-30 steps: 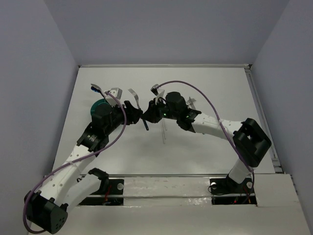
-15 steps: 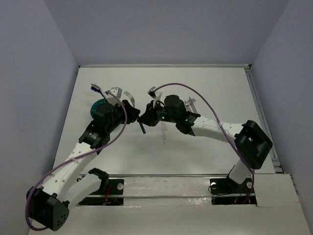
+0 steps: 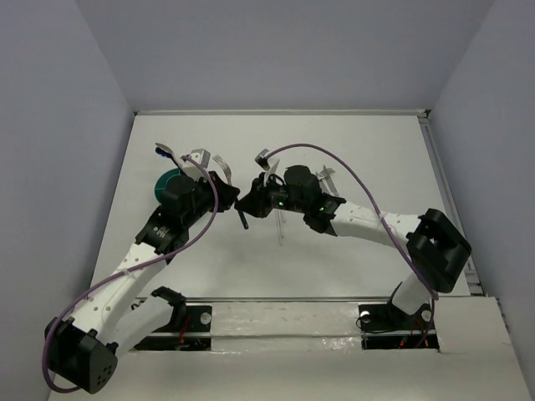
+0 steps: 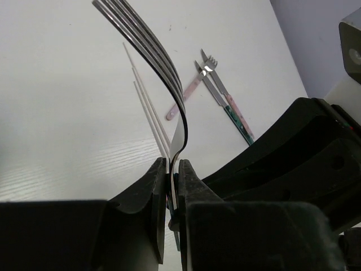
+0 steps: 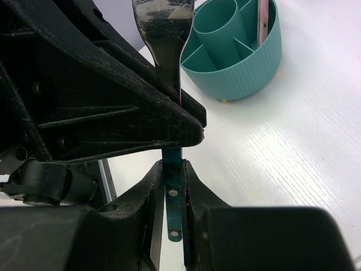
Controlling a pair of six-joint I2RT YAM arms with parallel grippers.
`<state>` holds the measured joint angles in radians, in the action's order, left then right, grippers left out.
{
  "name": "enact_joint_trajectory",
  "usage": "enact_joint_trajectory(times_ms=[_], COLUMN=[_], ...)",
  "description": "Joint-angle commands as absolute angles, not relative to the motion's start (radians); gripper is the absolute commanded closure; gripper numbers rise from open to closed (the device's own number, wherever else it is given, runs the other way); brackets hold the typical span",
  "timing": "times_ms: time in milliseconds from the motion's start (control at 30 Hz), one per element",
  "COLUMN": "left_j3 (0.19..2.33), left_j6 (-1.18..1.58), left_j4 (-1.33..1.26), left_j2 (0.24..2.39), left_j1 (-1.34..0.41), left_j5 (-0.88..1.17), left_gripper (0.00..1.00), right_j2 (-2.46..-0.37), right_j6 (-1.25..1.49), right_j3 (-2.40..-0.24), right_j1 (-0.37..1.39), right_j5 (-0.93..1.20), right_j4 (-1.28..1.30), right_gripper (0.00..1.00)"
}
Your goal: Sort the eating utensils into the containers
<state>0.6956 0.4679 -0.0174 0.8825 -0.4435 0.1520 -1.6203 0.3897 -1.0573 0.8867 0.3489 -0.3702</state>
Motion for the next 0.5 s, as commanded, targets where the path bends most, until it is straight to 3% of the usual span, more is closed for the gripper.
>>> enact_joint_trajectory(times_ms=[0,100,167,300,467], left_j3=[0.721,0.73,0.735,0.741,0.741], left_j6=[0.436,0.434,0.439,0.443,0.439], left_j4=[-0.025,-0.025,-0.028,-0.028,-0.028], left_j2=[0.882,0.879,0.88,0.884,0.887], left_j1=[-0.434,-0.425,-0.413,-0.393,-0.362], left_j5=[0.111,0.098,0.098,0.106,0.107], left_gripper=[1.0,1.0,1.0,1.0,1.0], right_j2=[-1.556,-1.528,-1.513,-1.476,-1.453], right_j6=[0.388,0.38,0.38,0.388,0.385], right_j3=[-1.045,-1.028,-1.012,-0.977,-0.956], right_j1=[0.897,0.897,0.897,0.897,0.897], right_j5=[0.344,0.327,0.33,0.331,0.336], right_j4=[-0.44,-0.419,-0.413,-0.433,-0.433], right_gripper=[1.0,0.86,0.71,0.65,0.5])
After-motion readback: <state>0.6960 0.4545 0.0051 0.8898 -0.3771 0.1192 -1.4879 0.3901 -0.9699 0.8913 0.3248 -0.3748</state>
